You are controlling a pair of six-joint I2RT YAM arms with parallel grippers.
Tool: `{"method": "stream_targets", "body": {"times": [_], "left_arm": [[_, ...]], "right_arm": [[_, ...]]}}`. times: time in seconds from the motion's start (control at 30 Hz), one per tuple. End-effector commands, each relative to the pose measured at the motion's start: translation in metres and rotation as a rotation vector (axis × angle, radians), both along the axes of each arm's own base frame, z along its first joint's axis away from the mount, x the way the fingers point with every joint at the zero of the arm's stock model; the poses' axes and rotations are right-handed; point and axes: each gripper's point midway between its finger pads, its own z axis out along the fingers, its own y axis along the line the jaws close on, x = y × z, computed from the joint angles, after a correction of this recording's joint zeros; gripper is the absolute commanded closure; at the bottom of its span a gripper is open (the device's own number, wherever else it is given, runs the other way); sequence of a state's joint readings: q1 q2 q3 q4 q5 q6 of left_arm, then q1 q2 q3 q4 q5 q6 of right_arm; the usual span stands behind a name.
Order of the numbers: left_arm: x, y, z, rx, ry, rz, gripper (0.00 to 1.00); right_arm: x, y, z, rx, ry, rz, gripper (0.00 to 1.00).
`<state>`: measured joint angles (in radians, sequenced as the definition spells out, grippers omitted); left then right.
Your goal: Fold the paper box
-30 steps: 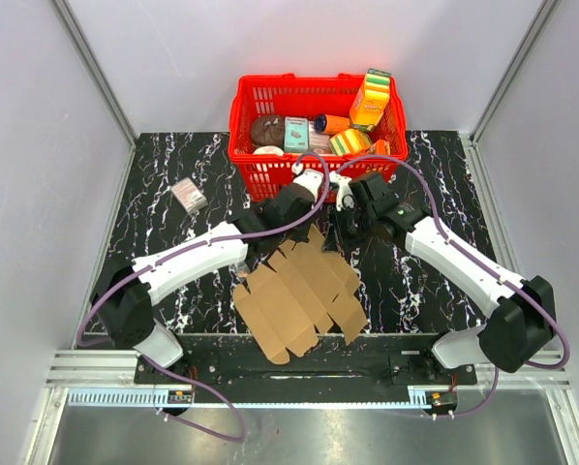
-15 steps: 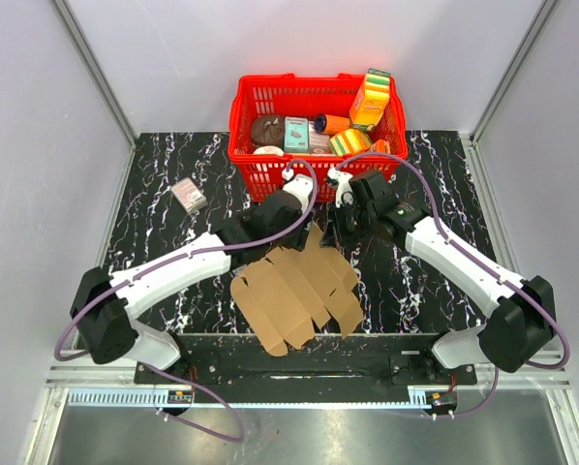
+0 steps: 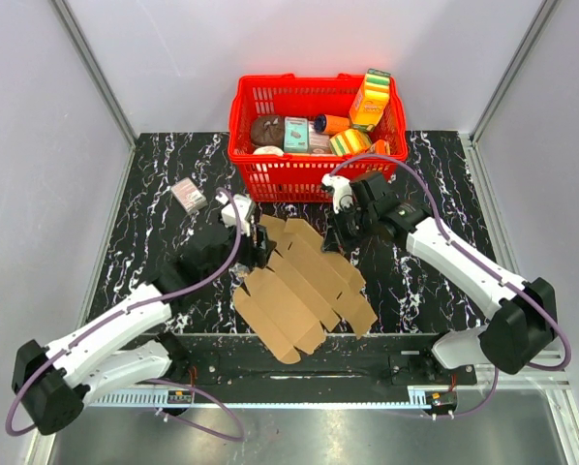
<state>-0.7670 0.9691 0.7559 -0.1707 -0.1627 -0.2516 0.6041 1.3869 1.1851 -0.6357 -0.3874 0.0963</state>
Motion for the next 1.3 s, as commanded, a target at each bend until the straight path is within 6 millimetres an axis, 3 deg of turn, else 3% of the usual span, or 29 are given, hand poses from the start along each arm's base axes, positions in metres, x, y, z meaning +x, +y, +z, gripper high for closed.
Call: {"method": "stream_targets", "body": {"times": [0.0, 0.27, 0.57, 0.83, 1.1, 1.27], "left_arm": [[-0.011, -0.008, 0.014, -0.149, -0.103, -0.092, 0.3], [-0.029, -0.01, -0.031, -0.111, -0.019, -0.163, 0.27], [-0.034, 0.0, -0.062, -0.081, 0.018, -0.142, 0.28], [-0.033, 0.0, -0.069, -0.105, 0.012, -0.145, 0.28], [-0.036, -0.005, -0.07, -0.11, 0.025, -0.182, 0.43], [-0.036, -0.007, -0.075, -0.1, 0.035, -0.195, 0.42]], "right_arm": [[-0.017, 0.007, 0.032, 0.07, -0.075, 0.135, 1.0], [-0.03, 0.006, 0.043, 0.083, -0.079, 0.219, 1.0], [-0.036, 0.003, 0.052, 0.087, -0.091, 0.24, 1.0], [-0.041, 0.004, 0.056, 0.102, -0.078, 0.258, 1.0], [-0.043, 0.006, 0.059, 0.119, -0.074, 0.262, 1.0], [-0.047, 0.008, 0.062, 0.137, -0.07, 0.277, 1.0]]}}
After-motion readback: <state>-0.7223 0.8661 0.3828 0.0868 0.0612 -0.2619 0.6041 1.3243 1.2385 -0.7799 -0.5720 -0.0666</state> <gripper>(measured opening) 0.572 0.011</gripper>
